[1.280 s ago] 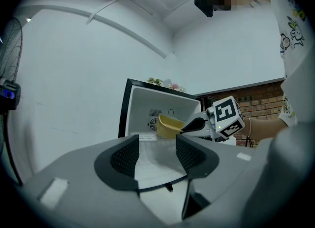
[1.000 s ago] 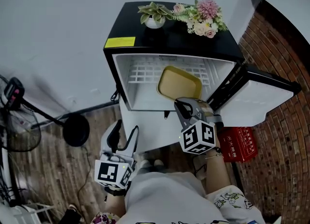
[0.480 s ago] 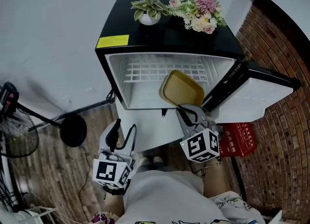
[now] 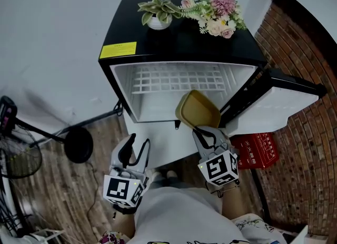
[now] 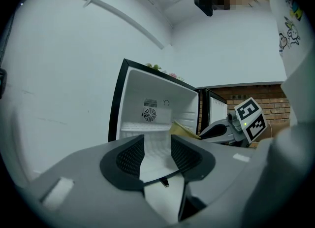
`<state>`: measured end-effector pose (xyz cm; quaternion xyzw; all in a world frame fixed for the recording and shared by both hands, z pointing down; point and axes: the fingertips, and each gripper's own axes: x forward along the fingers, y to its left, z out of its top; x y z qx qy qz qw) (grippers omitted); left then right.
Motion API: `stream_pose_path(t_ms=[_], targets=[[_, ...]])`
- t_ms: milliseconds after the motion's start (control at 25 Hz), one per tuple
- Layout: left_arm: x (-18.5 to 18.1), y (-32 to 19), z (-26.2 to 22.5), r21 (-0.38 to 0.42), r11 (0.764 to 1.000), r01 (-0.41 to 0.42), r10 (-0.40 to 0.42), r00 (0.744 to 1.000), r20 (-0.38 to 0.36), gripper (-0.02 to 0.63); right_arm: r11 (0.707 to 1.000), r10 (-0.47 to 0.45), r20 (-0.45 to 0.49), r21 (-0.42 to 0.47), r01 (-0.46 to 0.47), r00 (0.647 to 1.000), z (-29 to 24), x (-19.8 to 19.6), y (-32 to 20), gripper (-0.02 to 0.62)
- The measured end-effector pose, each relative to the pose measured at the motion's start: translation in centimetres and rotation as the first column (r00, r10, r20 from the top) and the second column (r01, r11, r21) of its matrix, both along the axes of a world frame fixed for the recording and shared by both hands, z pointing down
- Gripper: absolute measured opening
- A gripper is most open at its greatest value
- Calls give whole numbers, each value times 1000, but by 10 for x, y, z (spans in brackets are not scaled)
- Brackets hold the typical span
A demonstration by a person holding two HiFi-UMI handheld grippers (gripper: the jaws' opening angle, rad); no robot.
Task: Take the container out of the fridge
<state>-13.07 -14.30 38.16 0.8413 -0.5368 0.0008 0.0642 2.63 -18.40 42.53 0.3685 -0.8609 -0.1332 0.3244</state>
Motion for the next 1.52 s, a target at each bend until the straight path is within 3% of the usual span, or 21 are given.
stream_pose_path(t_ms=[480, 1520], targets=[[11, -13, 8, -26, 999, -43, 43, 999, 3, 107, 992, 66, 206, -119, -42, 976, 16, 6, 3, 20], [15, -33, 14, -32, 998, -58, 58, 998, 4, -2, 986, 122, 336, -148, -76, 934, 9, 18, -15, 18]])
